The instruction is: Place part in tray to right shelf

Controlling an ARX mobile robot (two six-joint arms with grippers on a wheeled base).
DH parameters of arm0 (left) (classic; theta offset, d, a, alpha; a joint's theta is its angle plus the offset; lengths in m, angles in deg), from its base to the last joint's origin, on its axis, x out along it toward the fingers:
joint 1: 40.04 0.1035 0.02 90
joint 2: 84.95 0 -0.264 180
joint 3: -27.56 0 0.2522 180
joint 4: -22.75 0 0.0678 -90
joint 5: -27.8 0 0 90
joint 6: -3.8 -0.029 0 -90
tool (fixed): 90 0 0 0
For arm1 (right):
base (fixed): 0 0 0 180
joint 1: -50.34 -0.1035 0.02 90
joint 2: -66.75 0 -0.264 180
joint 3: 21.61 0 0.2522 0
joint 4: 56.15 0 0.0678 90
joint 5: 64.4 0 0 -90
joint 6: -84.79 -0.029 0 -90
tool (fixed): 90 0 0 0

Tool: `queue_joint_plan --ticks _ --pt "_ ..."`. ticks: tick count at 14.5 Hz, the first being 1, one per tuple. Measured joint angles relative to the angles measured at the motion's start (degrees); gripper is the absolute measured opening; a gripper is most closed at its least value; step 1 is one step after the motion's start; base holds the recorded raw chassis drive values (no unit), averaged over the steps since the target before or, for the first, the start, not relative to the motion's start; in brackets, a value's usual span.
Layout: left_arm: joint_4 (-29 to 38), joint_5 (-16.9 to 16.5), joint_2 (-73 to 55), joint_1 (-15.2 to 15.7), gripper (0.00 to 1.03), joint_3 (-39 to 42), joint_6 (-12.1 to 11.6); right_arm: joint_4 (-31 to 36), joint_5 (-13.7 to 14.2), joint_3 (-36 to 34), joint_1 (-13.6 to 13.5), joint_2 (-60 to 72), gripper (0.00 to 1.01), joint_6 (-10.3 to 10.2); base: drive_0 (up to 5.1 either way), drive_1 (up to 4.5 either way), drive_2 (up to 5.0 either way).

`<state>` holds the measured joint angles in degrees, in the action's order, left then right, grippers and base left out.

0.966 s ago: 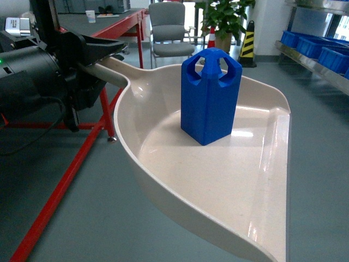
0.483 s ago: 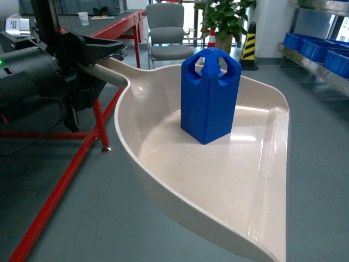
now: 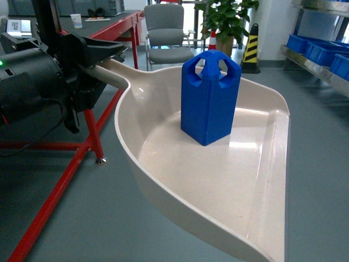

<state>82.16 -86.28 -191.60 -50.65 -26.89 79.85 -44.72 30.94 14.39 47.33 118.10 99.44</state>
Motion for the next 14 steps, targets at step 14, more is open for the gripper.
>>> queue_joint_plan --ticks 14 --pt "0.3 0.1 0.0 0.0 0.13 0.0 0.0 0.3 0.0 0.0 0.0 -0.2 0.98 0.0 0.0 3.97 -4.0"
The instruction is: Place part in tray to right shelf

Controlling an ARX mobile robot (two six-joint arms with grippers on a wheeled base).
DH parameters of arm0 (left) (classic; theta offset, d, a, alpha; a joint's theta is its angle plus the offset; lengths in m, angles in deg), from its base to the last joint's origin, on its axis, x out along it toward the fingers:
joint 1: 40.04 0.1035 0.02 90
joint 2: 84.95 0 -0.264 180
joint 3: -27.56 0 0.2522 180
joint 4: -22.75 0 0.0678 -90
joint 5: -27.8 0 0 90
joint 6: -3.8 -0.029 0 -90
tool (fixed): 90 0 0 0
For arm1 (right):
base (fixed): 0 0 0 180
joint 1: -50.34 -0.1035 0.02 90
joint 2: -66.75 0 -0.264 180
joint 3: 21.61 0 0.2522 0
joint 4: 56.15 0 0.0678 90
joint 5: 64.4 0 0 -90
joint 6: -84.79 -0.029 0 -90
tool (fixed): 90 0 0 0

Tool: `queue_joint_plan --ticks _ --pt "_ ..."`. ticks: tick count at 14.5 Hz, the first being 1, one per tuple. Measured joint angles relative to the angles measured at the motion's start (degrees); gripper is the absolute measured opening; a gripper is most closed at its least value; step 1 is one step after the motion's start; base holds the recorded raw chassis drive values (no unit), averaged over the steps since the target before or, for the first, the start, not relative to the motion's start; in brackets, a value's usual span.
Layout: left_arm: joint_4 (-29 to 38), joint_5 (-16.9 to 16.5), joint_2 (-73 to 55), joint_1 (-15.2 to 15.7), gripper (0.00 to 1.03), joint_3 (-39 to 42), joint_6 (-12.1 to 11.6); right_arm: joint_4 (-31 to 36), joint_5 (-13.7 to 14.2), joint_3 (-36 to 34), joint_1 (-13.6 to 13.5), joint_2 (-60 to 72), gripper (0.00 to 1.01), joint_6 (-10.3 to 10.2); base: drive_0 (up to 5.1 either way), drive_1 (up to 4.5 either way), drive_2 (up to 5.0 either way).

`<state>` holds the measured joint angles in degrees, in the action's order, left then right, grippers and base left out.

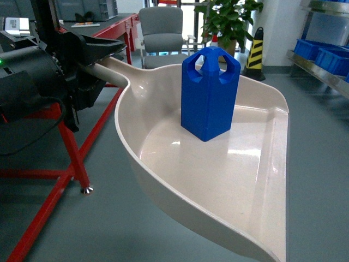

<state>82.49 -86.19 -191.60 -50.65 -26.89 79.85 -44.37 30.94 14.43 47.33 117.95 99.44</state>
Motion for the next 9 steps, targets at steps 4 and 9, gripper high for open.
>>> queue_joint_plan --ticks 4,9 --pt "-0.2 -0.1 0.0 0.0 0.13 0.0 0.0 -0.1 0.0 0.0 0.0 0.1 0.98 0.0 0.0 4.01 -4.0" --pt "-0.2 -0.2 0.0 0.0 0.13 0.0 0.0 -0.1 0.0 0.0 0.0 0.1 0.98 0.0 0.1 4.09 -3.9"
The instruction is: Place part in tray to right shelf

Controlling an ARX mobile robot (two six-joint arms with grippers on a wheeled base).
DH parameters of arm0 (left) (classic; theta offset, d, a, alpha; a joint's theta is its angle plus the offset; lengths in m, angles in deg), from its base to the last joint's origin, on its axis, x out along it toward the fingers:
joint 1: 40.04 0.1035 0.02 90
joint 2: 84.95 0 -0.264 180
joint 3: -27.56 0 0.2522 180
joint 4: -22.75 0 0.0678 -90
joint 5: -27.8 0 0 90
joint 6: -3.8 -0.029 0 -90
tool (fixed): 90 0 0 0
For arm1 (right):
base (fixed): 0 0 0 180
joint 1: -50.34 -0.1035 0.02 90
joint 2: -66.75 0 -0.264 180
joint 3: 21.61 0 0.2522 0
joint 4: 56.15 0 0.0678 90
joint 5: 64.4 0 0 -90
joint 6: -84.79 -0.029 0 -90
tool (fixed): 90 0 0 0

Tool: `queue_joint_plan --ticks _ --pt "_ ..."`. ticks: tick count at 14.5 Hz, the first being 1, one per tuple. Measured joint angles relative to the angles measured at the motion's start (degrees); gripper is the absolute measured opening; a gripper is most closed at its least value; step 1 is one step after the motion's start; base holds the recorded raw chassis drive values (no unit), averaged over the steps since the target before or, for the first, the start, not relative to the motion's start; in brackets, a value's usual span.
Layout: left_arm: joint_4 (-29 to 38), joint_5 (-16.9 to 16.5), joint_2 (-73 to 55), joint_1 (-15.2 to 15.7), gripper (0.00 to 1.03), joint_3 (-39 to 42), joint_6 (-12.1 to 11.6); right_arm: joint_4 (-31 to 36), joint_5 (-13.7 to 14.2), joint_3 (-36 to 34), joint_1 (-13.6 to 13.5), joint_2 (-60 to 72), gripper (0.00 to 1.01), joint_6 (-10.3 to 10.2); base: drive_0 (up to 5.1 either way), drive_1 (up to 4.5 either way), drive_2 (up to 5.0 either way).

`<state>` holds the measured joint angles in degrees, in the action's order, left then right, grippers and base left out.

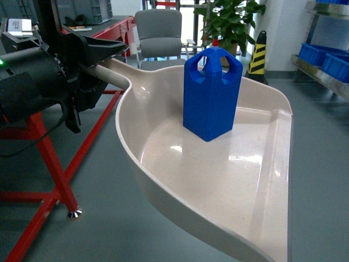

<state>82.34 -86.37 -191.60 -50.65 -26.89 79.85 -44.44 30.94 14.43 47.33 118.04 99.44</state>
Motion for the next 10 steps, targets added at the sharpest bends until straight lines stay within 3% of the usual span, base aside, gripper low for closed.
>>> queue_joint_plan --ticks 7,10 --pt "-0.2 0.1 0.0 0.0 0.13 0.0 0.0 -0.1 0.0 0.0 0.0 0.0 0.98 0.0 0.1 4.07 -3.9" --pt "-0.5 0.1 -0.1 0.0 0.13 0.0 0.0 -0.2 0.0 0.0 0.0 0.4 0.98 0.0 -0.3 -0.28 -0.3"
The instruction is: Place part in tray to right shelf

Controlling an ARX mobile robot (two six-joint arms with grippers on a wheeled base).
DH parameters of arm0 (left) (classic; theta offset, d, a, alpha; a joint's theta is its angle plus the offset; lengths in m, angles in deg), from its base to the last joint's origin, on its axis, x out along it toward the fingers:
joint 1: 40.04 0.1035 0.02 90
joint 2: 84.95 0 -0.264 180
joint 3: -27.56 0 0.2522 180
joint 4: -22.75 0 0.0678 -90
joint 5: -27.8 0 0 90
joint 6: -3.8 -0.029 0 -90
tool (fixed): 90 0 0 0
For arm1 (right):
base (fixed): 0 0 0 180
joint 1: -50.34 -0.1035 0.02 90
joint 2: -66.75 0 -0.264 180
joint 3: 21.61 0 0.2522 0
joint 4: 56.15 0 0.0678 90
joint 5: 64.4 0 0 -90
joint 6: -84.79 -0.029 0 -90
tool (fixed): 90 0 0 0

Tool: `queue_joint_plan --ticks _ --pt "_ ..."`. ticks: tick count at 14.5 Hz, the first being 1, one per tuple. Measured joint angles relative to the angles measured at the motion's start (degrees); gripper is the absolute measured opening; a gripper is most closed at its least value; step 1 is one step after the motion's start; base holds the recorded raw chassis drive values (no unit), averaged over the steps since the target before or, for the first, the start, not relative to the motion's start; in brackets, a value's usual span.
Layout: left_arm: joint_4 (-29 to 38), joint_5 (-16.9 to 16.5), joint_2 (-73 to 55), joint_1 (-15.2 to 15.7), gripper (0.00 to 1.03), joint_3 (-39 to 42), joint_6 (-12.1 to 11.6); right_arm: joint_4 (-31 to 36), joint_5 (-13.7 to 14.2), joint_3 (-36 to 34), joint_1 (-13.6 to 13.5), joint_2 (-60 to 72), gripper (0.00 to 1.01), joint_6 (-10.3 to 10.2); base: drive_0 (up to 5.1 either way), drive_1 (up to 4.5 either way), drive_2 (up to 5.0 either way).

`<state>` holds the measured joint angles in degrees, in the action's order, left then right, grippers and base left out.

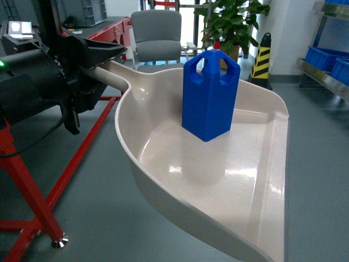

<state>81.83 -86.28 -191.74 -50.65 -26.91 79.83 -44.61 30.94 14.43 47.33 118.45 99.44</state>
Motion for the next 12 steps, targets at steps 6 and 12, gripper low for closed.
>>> queue_joint_plan --ticks 6,12 --pt "0.5 -0.3 0.0 -0.2 0.13 0.0 0.1 0.1 0.0 0.0 0.0 -0.1 0.98 0.0 -1.7 -1.70 -1.7" --pt "0.5 0.0 0.0 0.0 0.13 0.0 0.0 0.1 0.0 0.0 0.0 -0.1 0.98 0.0 -1.6 -1.57 -1.6"
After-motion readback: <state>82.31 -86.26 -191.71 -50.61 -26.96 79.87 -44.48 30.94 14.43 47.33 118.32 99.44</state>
